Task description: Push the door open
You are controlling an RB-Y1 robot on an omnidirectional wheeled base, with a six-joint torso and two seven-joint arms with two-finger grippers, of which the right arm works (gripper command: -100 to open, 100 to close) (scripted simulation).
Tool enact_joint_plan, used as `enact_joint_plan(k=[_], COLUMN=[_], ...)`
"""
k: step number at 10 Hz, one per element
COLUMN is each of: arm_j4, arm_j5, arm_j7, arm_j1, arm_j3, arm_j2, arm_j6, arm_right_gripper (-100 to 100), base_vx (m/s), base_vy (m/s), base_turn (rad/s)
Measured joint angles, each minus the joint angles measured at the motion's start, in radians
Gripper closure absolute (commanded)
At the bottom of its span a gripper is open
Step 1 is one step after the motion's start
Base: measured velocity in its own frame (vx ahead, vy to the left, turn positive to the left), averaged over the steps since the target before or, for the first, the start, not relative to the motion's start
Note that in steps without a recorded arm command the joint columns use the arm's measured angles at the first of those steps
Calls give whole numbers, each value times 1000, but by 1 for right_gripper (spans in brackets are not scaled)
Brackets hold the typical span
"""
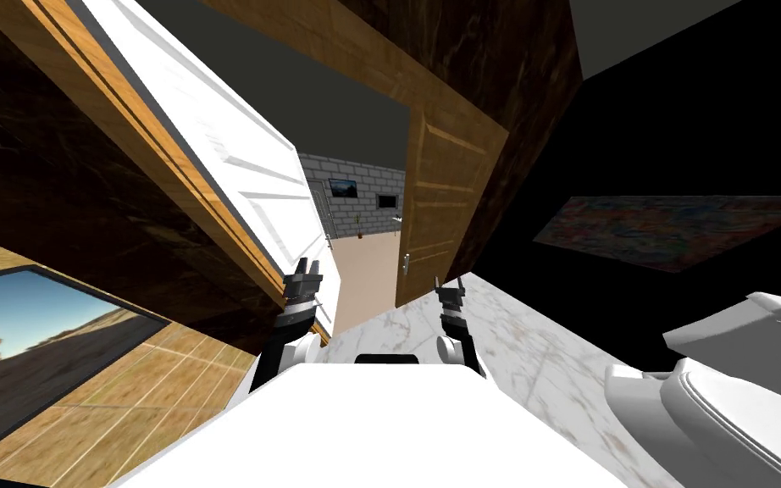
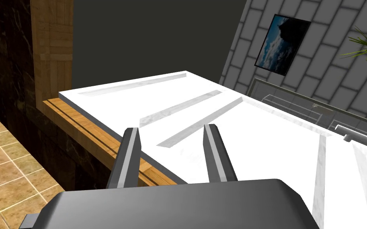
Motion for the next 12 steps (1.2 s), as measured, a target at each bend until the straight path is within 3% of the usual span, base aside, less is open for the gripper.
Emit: enact_joint_plan(k=[7,12], arm_j4=[158,276], arm_j5=[-40,-62], arm_j7=[-135,-216], arm_j1=[-48,-85], arm_j3=[3,6], arm_j2=[4,10], arm_j6=[-8,-32], arm_right_gripper=[-100,-100], base_vx=[36,18], base_vy=[-101,-96], base_turn=[179,195])
